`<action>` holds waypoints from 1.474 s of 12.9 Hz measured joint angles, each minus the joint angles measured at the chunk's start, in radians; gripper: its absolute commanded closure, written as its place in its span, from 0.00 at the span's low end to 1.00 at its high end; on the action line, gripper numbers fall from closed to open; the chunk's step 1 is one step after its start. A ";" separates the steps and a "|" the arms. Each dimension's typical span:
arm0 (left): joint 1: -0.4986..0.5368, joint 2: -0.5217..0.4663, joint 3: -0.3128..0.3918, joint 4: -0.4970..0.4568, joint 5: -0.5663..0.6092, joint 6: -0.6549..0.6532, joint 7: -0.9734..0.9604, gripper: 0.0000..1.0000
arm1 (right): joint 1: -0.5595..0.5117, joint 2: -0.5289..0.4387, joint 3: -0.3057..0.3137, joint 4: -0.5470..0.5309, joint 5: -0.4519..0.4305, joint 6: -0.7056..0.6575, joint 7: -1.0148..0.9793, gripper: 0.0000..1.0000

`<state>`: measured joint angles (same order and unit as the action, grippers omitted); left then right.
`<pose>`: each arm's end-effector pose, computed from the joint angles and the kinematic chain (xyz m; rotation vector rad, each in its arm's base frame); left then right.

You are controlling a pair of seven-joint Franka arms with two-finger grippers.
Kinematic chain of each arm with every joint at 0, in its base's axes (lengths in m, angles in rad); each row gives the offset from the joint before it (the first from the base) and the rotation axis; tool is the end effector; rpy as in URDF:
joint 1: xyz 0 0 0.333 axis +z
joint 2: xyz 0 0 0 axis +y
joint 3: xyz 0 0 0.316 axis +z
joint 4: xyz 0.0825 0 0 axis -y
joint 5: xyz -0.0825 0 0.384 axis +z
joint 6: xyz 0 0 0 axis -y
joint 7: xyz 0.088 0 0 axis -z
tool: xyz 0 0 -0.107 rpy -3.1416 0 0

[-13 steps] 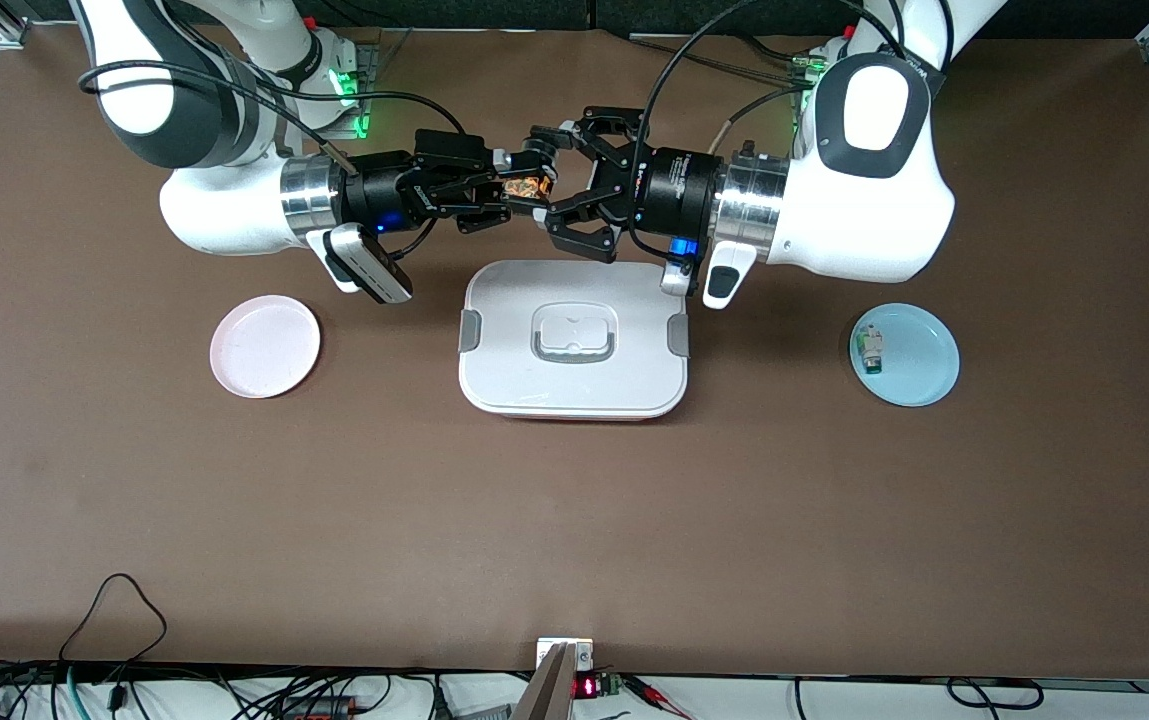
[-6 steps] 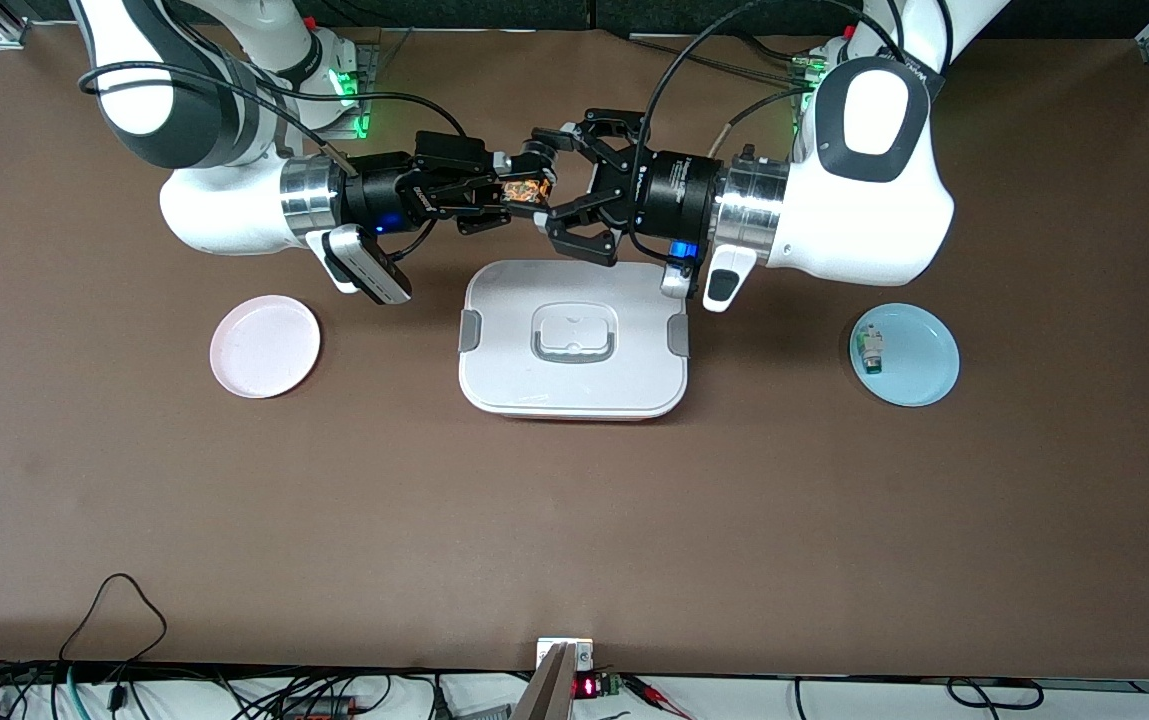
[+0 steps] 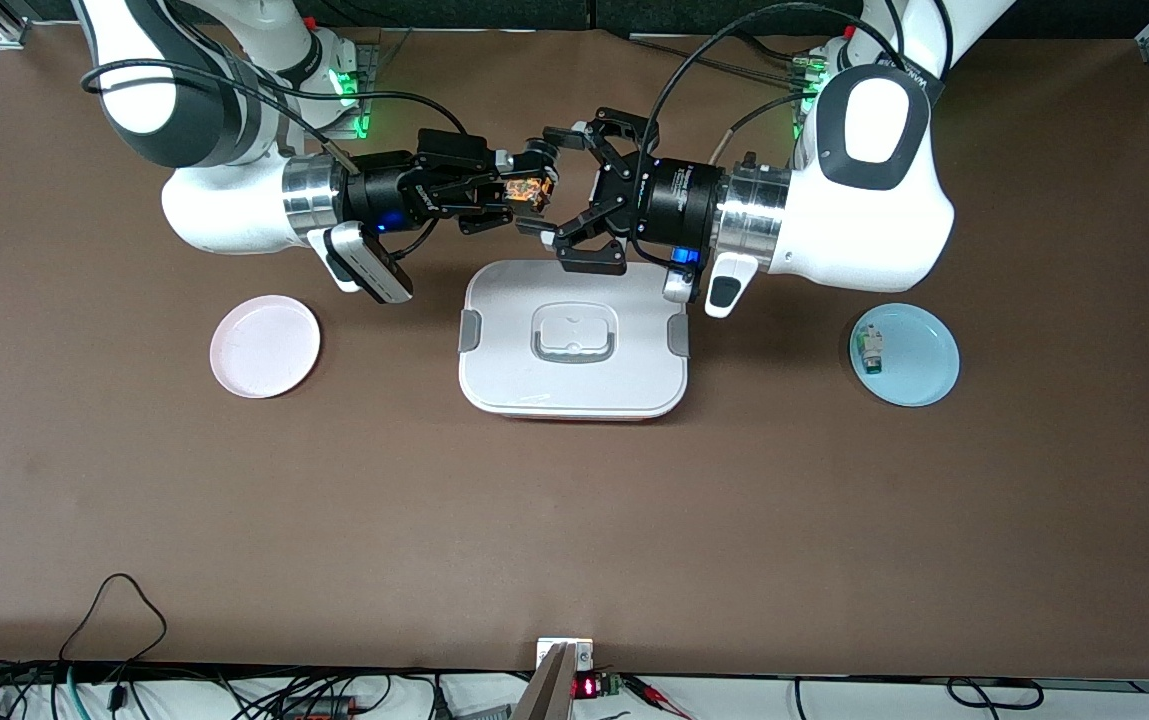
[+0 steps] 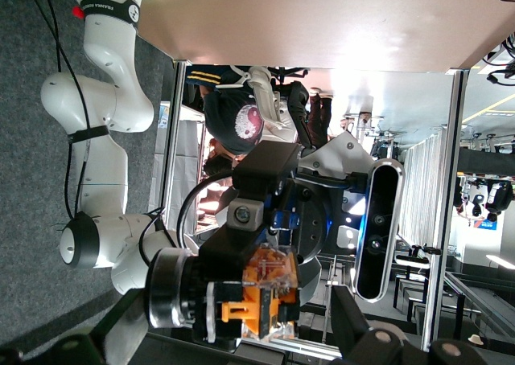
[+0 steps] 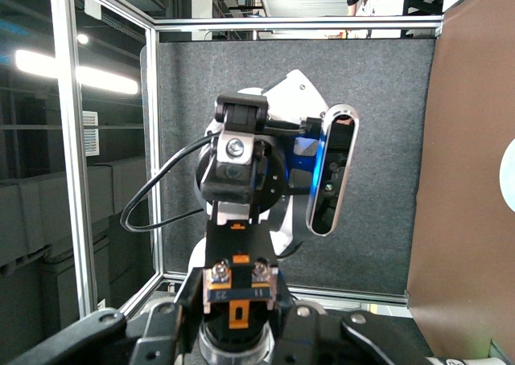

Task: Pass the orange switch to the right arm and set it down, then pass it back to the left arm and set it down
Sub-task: 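Open the left gripper and withdraw it while the right gripper holds the switch, then carry the switch to the pink plate with the right gripper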

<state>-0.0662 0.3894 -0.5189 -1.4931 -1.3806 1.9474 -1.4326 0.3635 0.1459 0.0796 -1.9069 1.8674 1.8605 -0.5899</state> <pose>0.5734 -0.3840 0.5470 1.4109 1.2375 -1.4028 0.5279 0.3298 0.4967 -1.4427 -0.0598 0.0074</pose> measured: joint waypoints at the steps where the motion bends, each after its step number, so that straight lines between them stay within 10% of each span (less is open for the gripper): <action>1: 0.000 0.000 0.000 0.000 0.000 0.000 0.000 0.00 | 0.000 -0.001 0.000 0.000 0.000 0.001 -0.002 0.69; 8: 0.019 -0.002 -0.001 0.029 0.197 -0.088 0.040 0.00 | -0.049 -0.036 -0.004 -0.001 -0.116 0.006 -0.006 0.70; 14: 0.021 -0.068 -0.007 0.063 0.506 -0.270 0.537 0.00 | -0.111 -0.038 -0.005 -0.002 -0.326 -0.004 -0.006 0.71; 19: 0.035 -0.106 -0.006 0.062 0.780 -0.389 0.835 0.00 | -0.211 -0.040 -0.007 0.020 -0.709 -0.015 -0.024 0.71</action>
<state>-0.0314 0.2838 -0.5247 -1.4307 -0.6010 1.5582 -0.5973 0.1521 0.1056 0.0727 -1.8867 1.1579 1.8450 -0.6138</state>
